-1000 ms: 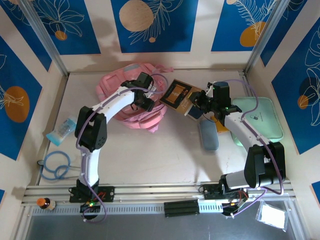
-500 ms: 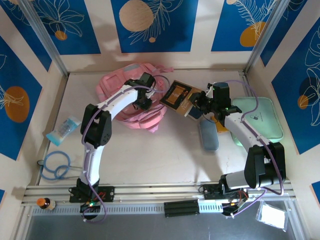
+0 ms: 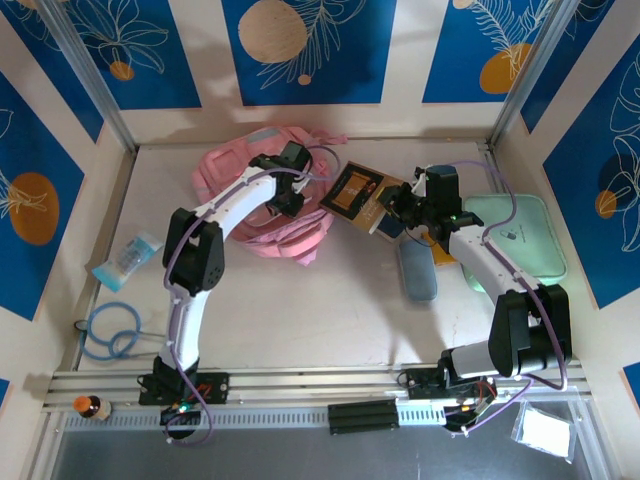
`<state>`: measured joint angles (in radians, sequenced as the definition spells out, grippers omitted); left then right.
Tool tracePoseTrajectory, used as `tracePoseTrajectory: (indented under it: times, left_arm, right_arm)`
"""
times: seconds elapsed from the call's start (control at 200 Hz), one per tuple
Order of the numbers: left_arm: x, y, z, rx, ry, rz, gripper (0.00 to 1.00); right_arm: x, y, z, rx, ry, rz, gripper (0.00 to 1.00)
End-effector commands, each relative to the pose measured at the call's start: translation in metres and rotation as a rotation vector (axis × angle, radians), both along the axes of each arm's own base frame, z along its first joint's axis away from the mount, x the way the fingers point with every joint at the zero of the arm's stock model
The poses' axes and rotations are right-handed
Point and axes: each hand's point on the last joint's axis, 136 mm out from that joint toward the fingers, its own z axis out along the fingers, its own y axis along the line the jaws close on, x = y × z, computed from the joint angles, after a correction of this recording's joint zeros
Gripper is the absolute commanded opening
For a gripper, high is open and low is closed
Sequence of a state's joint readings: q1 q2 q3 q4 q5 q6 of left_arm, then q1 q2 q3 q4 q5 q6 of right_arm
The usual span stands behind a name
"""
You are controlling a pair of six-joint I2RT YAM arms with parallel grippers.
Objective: Pack the student bag
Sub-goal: Open the student bag at the top-center of the table.
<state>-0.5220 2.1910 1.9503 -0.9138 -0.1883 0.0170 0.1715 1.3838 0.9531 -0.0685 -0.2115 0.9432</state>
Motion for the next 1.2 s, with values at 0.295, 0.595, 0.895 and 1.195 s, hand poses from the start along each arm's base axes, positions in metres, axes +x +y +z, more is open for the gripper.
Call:
tracePoseTrajectory:
  times: [0.295,0.595,0.895,1.195]
  left_arm:
    - [0.006,0.006,-0.003,0.061,0.022,-0.018,0.27]
    - [0.01,0.004,0.068,-0.037,-0.137,0.015,0.0]
    - [0.004,0.008,0.133,-0.166,-0.323,0.056,0.0]
    - [0.013,0.018,0.14,-0.156,-0.397,0.12,0.0]
  right_arm:
    - [0.002,0.001,0.026,0.027,-0.086,0.005,0.01]
    - [0.002,-0.004,0.03,0.0,-0.105,-0.011,0.01]
    - [-0.008,-0.026,0.041,-0.053,-0.156,-0.096,0.01]
    - [-0.025,-0.037,0.046,-0.067,-0.199,-0.159,0.01]
